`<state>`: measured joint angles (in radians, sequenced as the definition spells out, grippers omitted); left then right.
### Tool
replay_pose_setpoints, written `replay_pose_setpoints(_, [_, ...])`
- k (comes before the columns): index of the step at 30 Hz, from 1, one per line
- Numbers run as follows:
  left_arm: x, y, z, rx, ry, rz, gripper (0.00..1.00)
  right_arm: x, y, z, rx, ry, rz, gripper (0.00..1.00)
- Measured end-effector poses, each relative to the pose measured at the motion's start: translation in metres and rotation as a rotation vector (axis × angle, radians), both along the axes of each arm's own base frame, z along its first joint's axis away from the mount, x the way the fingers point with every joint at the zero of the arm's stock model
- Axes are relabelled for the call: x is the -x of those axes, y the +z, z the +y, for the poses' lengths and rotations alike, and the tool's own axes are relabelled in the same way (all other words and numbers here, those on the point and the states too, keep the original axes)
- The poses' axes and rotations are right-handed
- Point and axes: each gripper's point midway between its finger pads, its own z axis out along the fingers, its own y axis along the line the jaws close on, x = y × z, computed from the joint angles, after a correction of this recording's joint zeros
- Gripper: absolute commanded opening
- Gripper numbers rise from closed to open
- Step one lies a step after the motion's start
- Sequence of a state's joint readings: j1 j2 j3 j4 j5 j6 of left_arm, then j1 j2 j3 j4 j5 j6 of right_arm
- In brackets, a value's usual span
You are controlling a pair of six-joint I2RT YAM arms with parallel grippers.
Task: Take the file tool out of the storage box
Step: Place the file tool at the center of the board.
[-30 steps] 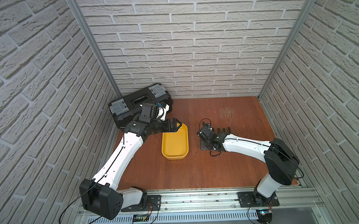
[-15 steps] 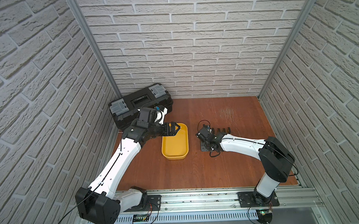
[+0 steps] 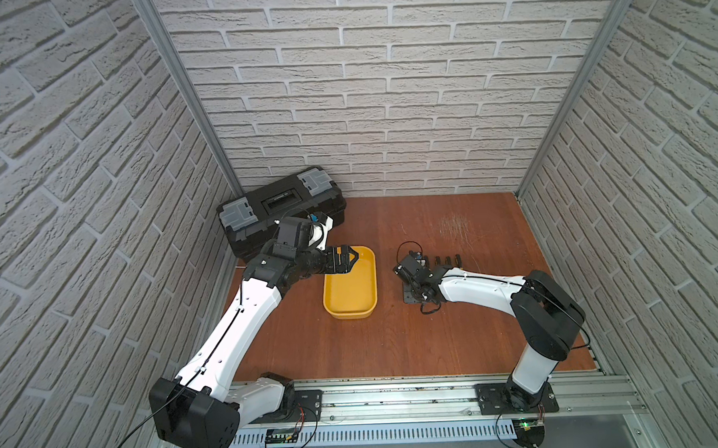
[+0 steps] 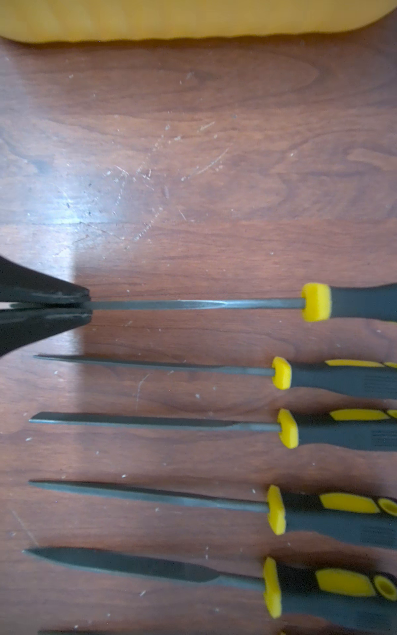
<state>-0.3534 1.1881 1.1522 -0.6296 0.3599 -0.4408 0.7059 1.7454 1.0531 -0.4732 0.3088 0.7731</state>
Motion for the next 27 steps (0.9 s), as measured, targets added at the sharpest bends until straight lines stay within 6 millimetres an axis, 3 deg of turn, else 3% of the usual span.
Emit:
replay_pose_setpoints(12, [0.001,-0.005,0.001,-0.003,0.003,0.011,0.99,0.003,-0.016,-0.002,-0.003,-0.004,0.031,0.03])
replay_pose_setpoints(27, [0.001,-0.007,0.001,-0.005,0.007,0.015,0.98,0.002,-0.02,0.001,-0.015,0.0,0.034,0.07])
